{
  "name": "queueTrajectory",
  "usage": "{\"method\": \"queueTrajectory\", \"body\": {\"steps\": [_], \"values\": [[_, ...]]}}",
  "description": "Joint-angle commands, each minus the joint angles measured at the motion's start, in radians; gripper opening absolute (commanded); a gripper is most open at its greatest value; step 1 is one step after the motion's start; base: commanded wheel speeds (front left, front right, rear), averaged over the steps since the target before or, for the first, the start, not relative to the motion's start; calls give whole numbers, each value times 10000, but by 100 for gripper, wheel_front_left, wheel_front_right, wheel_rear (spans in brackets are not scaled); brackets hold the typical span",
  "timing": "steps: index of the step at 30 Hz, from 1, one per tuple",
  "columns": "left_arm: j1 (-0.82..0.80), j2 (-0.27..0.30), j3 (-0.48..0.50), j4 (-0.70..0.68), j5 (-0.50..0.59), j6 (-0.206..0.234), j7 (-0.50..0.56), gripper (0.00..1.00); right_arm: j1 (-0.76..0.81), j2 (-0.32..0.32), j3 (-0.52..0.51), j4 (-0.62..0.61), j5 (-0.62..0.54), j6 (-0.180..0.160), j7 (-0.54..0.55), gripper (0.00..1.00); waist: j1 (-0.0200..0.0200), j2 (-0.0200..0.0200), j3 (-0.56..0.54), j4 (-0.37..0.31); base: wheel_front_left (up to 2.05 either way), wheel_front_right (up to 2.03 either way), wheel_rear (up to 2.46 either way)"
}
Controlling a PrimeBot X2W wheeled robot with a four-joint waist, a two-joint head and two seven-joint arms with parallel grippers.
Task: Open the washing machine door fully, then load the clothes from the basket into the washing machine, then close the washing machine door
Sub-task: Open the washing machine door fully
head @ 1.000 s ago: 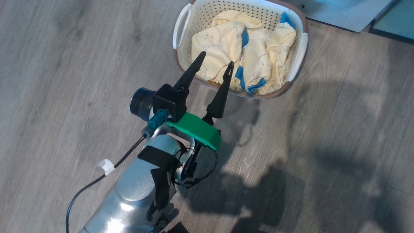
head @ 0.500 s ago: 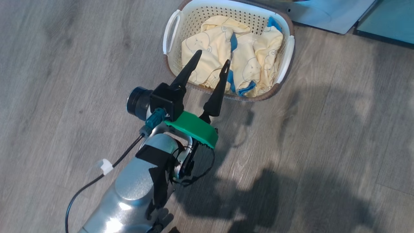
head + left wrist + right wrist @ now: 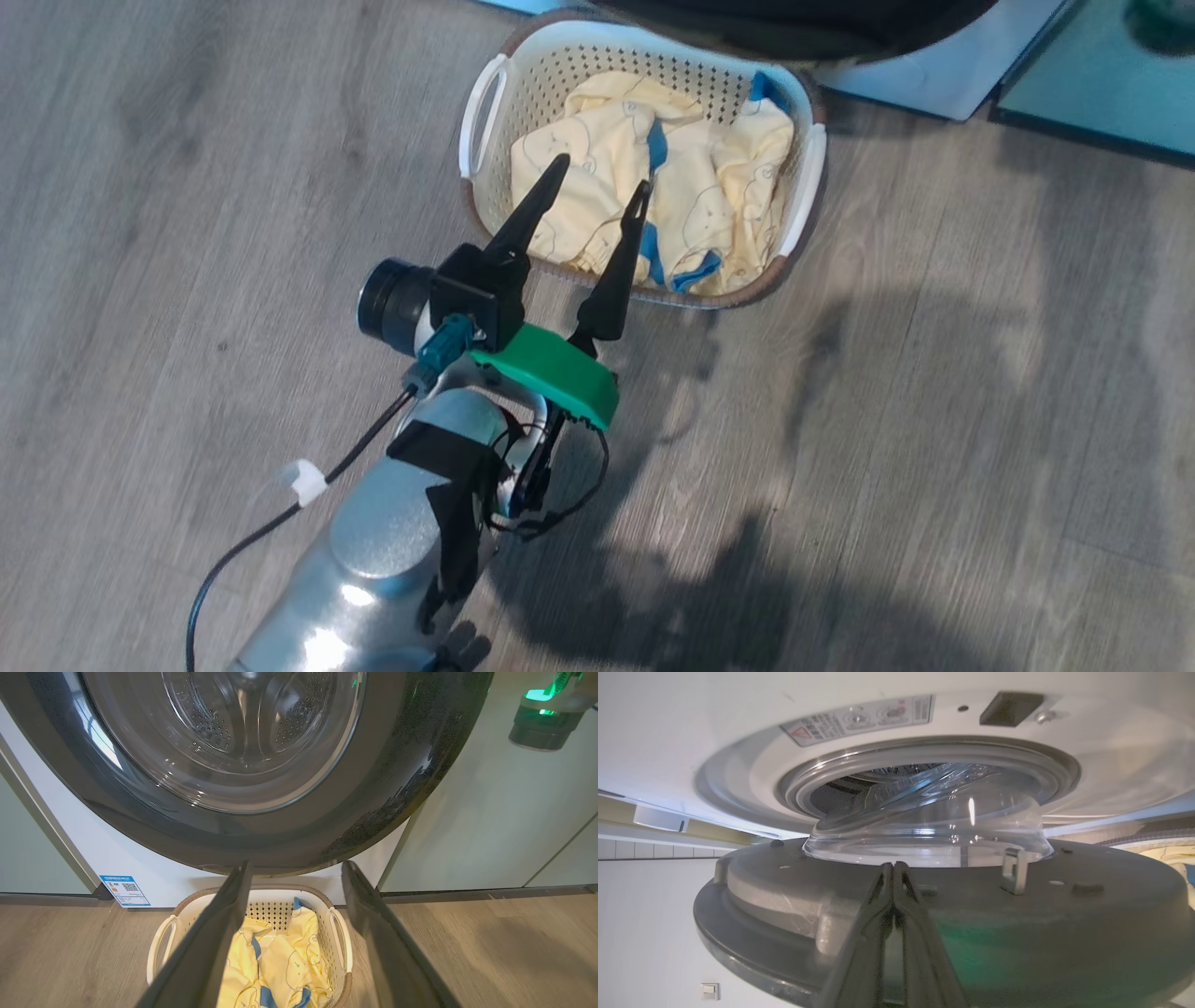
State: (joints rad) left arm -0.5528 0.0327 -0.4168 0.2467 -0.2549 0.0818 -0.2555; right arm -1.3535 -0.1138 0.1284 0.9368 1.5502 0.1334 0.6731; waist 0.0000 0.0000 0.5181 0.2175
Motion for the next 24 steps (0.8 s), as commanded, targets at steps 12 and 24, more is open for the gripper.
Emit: {"method": "queueTrajectory", "body": {"steps": [12, 24], "values": [[571, 175, 587, 56, 276, -52, -63, 100, 1853, 595, 511, -2086, 470, -27, 525, 0, 0, 0, -740, -182, 0, 0, 0], [1191, 175, 714, 321, 415, -154, -63, 100, 3849, 631, 1266, -3411, 1174, -27, 615, 0, 0, 0, -1739, -20, 0, 0, 0]]}}
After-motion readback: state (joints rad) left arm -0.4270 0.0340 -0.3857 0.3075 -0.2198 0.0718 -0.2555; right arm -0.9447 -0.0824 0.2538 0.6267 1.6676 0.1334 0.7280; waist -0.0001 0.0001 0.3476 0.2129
